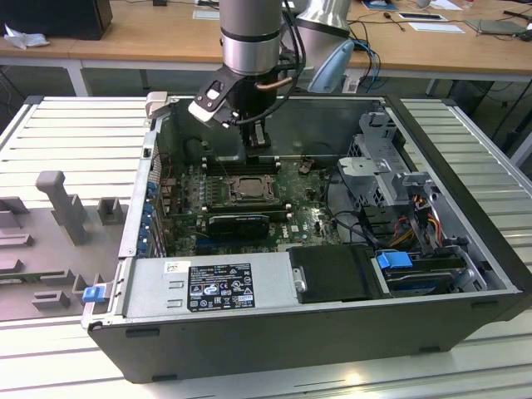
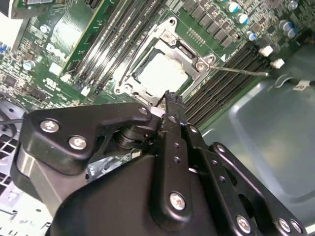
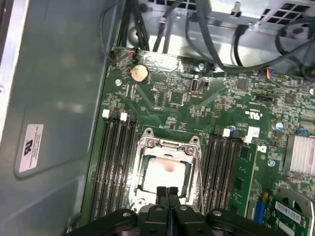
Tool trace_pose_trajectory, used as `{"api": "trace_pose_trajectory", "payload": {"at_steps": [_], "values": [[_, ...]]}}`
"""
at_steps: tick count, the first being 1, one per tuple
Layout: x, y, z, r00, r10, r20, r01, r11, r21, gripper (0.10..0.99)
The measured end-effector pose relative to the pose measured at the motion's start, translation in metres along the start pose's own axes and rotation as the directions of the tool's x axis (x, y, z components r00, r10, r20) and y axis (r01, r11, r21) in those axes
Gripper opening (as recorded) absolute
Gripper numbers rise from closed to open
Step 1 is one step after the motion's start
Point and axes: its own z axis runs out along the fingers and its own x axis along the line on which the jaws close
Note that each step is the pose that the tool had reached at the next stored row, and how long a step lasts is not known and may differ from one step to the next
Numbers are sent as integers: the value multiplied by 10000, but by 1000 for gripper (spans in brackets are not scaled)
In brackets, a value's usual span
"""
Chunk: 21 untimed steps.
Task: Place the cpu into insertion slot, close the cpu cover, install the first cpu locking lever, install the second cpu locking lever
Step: 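Install the first cpu locking lever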
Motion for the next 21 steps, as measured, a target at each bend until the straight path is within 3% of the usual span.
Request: {"api": "trace_pose_trajectory", "payload": {"at_steps": [4, 10, 15, 18, 21], "values": [[0, 0, 8, 9980, -624, -34, 624, 9980, 23, 106], [0, 0, 8, 9831, -1828, -102, 1828, 9831, 43, 106], [0, 0, 8, 9520, -3057, -174, 3058, 9521, 58, 106], [0, 0, 8, 9298, -3674, -210, 3676, 9300, 63, 106], [0, -1, 8, 9025, -4301, -240, 4304, 9026, 71, 106]]}}
